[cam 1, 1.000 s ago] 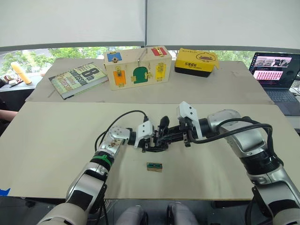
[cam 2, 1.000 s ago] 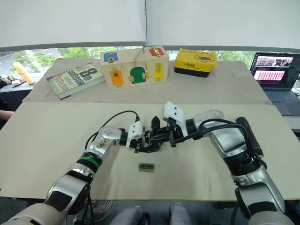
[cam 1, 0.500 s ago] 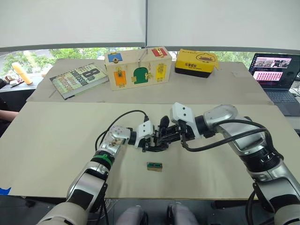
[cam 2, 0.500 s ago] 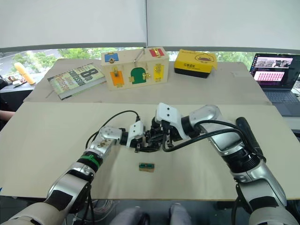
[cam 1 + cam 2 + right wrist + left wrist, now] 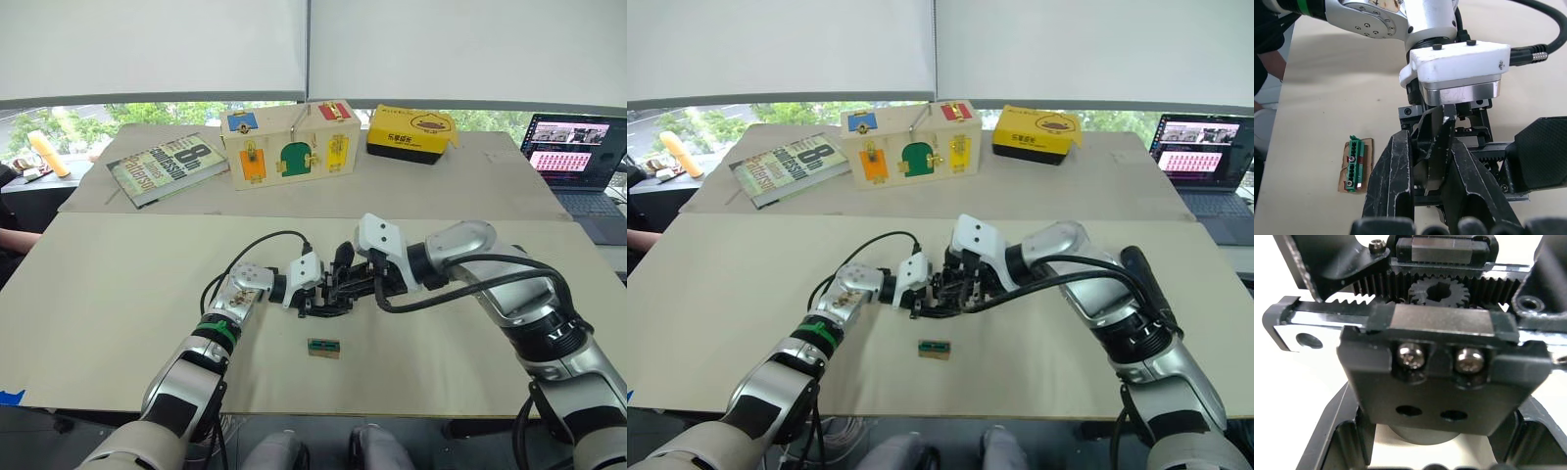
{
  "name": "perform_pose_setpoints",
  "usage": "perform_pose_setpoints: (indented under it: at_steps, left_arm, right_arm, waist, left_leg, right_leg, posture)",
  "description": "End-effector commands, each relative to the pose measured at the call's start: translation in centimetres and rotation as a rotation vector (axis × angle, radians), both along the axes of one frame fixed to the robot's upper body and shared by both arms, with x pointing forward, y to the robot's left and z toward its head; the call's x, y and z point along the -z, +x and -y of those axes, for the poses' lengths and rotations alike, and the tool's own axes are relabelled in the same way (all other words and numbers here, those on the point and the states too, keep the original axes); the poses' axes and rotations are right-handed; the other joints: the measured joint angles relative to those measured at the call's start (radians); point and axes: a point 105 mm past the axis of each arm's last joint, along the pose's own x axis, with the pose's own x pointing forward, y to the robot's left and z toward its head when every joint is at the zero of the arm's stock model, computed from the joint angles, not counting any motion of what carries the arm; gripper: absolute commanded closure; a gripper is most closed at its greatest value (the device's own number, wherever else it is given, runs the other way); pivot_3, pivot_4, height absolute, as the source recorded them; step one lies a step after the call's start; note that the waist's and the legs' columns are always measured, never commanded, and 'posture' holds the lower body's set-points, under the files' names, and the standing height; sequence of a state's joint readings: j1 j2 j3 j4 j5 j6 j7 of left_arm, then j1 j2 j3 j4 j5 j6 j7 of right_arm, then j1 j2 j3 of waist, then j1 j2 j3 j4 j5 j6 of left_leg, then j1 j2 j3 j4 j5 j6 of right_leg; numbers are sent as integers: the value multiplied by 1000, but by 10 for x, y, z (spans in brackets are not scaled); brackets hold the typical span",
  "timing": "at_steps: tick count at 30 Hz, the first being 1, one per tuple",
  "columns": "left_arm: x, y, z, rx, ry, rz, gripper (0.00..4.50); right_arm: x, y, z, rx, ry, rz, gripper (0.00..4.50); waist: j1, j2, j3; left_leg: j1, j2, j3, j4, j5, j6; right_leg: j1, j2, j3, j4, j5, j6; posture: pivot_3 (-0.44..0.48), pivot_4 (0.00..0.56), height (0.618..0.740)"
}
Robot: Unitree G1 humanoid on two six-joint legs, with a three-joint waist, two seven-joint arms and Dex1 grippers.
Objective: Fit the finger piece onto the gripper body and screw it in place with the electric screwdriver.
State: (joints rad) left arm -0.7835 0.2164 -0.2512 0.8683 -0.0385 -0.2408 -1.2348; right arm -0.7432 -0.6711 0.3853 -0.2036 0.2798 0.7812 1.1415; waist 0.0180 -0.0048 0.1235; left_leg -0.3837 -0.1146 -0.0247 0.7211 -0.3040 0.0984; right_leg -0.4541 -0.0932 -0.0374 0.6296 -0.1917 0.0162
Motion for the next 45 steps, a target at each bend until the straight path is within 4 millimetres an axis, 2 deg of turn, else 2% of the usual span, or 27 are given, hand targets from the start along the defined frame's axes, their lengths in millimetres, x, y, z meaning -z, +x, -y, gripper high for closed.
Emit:
perform_pose_setpoints:
  at_steps: [1,16,26,33,39,40,42,45]
  left_arm:
    - [-24,9,2,2,-35,84,2139]
    - [-25,9,4,2,-39,87,2139]
    - [-24,10,4,-4,-42,87,2139]
    - [-25,10,3,-5,-41,89,2139]
    - [-24,10,2,-5,-38,88,2139]
    - [-23,10,2,-6,-36,87,2139]
    - [-22,10,1,-6,-33,85,2139]
    - [-21,9,0,-5,-32,83,2139]
  right_arm:
    - [42,10,25,138,-145,-100,4137]
    - [45,6,22,102,-233,-132,4138]
    - [43,10,25,150,-198,-140,4138]
    - [32,12,22,147,-165,-116,4138]
    - [5,14,11,133,-67,-11,4138]
    - [-5,13,7,126,-32,15,3090]
    - [-18,7,5,115,0,40,2434]
    - [-25,0,9,109,9,48,1456]
  waist:
    - [0,0,0]
    - [-1,0,0]
    - [1,0,-1]
    - [1,0,-1]
    - [3,0,-1]
    - [3,0,-1]
    - [3,0,0]
    - [0,0,0]
  left_leg:
    - [0,0,0,0,0,0]
    - [0,0,0,0,0,0]
    - [1,0,0,0,0,0]
    - [1,0,0,0,0,0]
    - [-1,0,0,0,0,1]
    - [-1,0,0,0,0,1]
    - [-3,0,0,1,0,1]
    - [-7,0,0,1,0,1]
  right_leg:
    - [0,0,0,0,0,0]
    - [0,0,0,0,0,0]
    - [0,0,0,0,0,0]
    - [0,0,0,0,0,0]
    - [0,0,0,0,0,0]
    - [-1,0,0,0,0,0]
    - [-2,0,0,0,0,0]
    - [-6,0,0,0,0,0]
  posture:
    - [0,150,740]
    - [0,150,740]
    - [0,150,740]
    - [0,150,740]
    - [0,150,740]
    - [0,150,740]
    - [0,150,740]
    - [0,150,740]
